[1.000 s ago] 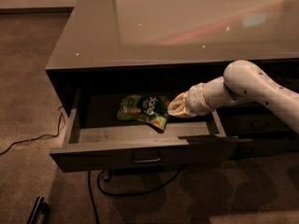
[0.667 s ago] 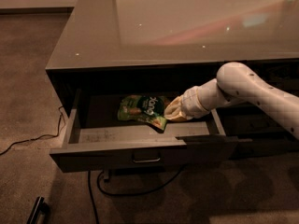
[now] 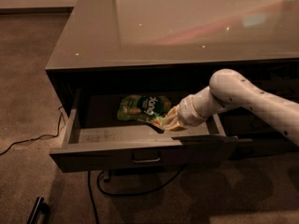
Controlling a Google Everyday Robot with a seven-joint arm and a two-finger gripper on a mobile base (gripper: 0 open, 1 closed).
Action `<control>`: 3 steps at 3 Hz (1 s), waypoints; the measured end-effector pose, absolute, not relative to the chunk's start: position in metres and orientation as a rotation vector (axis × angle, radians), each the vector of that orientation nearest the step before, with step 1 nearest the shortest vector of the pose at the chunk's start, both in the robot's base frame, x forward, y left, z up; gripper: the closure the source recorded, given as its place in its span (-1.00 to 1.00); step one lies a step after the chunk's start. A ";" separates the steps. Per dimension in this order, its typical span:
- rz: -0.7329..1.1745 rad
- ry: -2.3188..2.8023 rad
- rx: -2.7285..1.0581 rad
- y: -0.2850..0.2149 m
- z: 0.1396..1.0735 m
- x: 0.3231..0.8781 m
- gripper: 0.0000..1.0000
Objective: Open top drawer
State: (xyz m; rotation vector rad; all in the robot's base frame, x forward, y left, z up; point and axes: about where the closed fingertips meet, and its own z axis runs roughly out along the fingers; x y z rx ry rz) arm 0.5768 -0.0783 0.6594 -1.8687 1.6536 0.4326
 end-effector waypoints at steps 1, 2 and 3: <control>0.406 1.682 -1.875 -0.087 0.656 0.553 1.00; 0.353 1.702 -1.886 -0.092 0.658 0.535 1.00; 0.265 1.704 -1.895 -0.096 0.671 0.513 1.00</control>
Offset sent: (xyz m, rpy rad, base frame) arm -0.0888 -0.0272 0.0052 -0.1632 -0.0650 -0.0653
